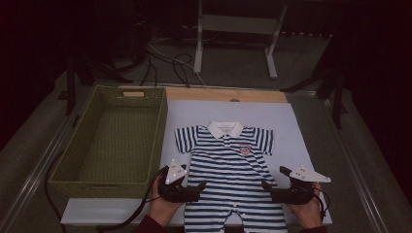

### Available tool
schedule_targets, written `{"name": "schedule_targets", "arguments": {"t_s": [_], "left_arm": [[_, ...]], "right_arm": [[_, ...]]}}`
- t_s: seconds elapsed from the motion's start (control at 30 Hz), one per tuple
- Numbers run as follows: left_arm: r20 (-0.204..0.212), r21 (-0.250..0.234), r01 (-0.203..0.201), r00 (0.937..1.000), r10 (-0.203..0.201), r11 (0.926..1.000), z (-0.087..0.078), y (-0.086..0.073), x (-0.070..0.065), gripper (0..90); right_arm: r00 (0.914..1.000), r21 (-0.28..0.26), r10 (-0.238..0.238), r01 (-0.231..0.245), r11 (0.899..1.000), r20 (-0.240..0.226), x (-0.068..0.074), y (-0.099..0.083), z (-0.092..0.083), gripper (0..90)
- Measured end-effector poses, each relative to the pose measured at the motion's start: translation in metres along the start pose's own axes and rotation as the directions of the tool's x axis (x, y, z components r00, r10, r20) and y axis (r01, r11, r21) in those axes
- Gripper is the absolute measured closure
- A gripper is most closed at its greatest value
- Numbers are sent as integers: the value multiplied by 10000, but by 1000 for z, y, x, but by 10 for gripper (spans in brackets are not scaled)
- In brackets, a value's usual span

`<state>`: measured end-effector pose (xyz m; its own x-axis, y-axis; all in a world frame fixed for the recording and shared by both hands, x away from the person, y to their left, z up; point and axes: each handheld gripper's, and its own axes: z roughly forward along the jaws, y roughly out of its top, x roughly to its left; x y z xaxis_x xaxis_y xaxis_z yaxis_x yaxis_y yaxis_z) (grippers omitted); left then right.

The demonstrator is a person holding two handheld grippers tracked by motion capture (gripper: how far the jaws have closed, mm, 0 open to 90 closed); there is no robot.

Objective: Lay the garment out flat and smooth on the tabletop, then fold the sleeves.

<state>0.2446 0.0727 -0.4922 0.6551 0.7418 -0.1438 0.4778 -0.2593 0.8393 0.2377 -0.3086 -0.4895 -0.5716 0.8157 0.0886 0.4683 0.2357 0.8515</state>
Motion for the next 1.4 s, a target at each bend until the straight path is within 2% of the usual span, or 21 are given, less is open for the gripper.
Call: {"name": "schedule_targets", "arguments": {"t_s": [0.13, 0.37, 0.7, 0.9, 1.03, 1.3, 1.4], "left_arm": [[-79, 91, 60, 10000, -60, 9999, 4, 2, 1, 50], [-327, 110, -17, 9995, 21, 9999, 9, 7, 3, 5], [-615, -209, 25, 9981, -38, 9998, 12, 17, 7, 3], [-812, -346, 56, 9967, -84, 9994, 17, 24, 10, 2], [-1065, -373, 132, 9942, -171, 9992, 23, 27, 14, 2], [-1642, -469, 460, 9850, -531, 9978, 32, 32, 26, 3], [-1731, -524, 523, 9830, -607, 9973, 35, 35, 28, 3]], "right_arm": [[10000, -125, -69, 69, 9999, 9, 1, 3, 4, 84], [9999, -309, -95, 97, 9995, 39, 1, 1, 6, 84], [9999, -388, 2, 3, 9992, 122, 2, -5, 9, 84], [9998, -429, -111, 118, 9990, 161, 4, -5, 12, 84], [9995, -393, -159, 170, 9991, 275, 2, -6, 12, 84], [9994, -426, -40, 55, 9991, 345, 0, -7, 11, 84], [9995, -456, -64, 78, 9989, 316, 0, -6, 11, 84]]}}
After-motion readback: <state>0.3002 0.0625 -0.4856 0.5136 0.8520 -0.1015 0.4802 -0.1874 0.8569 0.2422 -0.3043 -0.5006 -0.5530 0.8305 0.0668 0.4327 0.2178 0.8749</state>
